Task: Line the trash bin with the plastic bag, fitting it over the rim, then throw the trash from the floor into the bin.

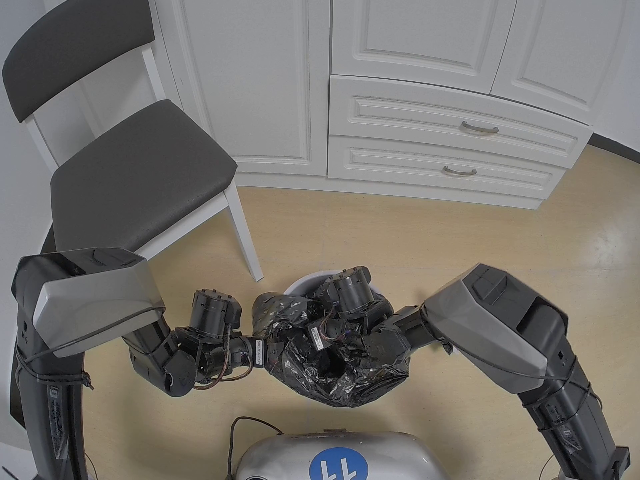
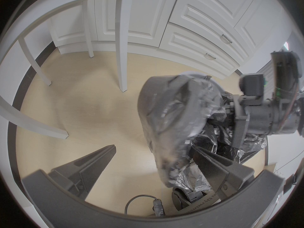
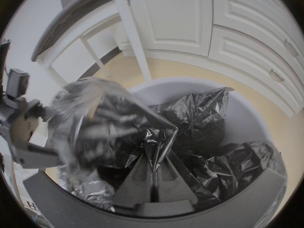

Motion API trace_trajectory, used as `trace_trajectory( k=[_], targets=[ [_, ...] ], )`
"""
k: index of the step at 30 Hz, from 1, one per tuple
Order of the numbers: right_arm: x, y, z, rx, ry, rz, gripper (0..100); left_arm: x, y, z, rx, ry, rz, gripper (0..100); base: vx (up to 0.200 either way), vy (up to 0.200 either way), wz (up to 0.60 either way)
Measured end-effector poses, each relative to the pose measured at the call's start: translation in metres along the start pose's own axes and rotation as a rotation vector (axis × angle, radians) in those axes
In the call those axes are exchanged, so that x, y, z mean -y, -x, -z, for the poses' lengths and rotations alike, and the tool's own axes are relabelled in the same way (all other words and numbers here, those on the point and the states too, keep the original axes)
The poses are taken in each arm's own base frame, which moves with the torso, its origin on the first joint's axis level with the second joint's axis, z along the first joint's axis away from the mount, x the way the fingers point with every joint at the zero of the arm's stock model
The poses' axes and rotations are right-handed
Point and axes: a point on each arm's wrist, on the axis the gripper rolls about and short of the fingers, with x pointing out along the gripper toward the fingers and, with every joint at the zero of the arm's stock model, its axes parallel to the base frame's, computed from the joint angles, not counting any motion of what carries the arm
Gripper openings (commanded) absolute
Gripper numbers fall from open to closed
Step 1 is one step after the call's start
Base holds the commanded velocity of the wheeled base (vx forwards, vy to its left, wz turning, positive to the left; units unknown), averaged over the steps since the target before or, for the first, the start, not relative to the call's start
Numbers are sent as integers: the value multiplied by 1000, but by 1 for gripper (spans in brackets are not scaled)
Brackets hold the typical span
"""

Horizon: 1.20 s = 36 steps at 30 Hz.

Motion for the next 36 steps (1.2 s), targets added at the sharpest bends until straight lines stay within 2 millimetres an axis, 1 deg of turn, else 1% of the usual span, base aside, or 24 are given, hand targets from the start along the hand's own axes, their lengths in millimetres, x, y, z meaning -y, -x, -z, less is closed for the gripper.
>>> trace_trajectory(
  k=[2,5,10,16,22,28,32,36],
  targets=[
    [3,-9,4,-8,-15,14,0,0,0,0,0,0,0,100,0,0,0],
    [8,-18,13,-56,-20,28,0,0,0,0,0,1,0,100,0,0,0],
    [9,-23,22,-145,-15,28,0,0,0,0,1,2,1,100,0,0,0],
    [9,-24,14,-145,-41,26,0,-1,0,-1,6,6,-1,100,0,0,0],
    [9,-11,2,-131,-44,27,0,-3,2,-4,20,10,-3,100,0,0,0],
    [12,16,-17,-113,-45,35,0,-7,10,-12,39,14,-8,100,0,0,0],
    [13,32,-36,-69,-48,41,0,-11,16,-18,57,22,-13,100,0,0,0],
    [14,41,-56,-8,-53,48,0,-11,20,-22,70,24,-14,100,0,0,0]
  ],
)
